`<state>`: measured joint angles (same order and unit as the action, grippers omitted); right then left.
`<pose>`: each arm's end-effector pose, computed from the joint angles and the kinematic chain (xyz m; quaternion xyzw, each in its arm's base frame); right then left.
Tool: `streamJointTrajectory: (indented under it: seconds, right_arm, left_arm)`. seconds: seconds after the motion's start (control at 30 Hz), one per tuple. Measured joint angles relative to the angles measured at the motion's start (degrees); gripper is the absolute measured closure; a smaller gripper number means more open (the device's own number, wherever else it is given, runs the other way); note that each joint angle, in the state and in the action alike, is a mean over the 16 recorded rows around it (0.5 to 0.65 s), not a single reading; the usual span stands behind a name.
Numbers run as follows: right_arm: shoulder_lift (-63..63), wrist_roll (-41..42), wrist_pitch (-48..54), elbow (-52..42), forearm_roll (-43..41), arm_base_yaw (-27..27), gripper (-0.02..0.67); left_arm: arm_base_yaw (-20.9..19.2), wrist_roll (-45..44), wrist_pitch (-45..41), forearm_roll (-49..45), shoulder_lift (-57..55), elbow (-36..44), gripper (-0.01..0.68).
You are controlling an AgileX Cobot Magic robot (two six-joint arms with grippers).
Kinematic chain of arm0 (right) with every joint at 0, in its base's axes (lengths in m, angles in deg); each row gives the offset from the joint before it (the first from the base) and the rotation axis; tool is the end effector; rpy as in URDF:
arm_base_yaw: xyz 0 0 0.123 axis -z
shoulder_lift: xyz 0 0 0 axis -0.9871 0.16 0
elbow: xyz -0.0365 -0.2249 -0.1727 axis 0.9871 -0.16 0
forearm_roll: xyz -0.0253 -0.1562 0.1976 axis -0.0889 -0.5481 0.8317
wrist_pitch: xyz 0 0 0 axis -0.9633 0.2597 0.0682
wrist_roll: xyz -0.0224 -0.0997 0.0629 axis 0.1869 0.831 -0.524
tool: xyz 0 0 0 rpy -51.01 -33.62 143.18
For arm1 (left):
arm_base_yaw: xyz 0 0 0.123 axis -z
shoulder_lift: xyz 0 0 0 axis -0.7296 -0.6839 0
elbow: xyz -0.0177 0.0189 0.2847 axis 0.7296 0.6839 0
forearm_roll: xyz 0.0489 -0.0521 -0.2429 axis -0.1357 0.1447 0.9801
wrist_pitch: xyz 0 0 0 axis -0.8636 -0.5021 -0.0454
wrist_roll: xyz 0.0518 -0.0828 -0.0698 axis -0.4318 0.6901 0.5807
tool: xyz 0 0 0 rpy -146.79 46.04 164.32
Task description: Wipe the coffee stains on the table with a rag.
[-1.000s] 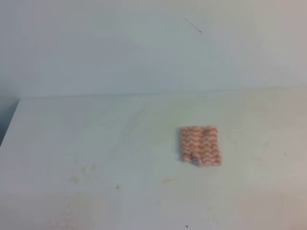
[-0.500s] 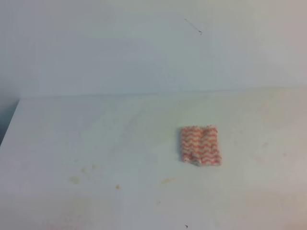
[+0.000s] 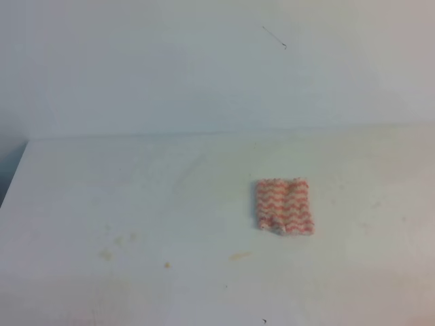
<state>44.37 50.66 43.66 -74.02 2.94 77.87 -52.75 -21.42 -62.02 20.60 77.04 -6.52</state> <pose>0.0821 0.0014 0.1761 -0.0164 0.7850 0.0039 0.6192 0.0828 0.0036 0.1771 -0.1408 0.7729 -0.0738 0.6143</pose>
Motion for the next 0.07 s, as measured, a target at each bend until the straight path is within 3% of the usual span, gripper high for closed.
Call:
streamJointTrajectory:
  seconds: [0.07]
  right_arm:
    - [0.0,0.0,0.0,0.0,-0.01,0.0,0.652]
  left_arm:
    - [0.0,0.0,0.0,0.0,0.0,0.0,0.674]
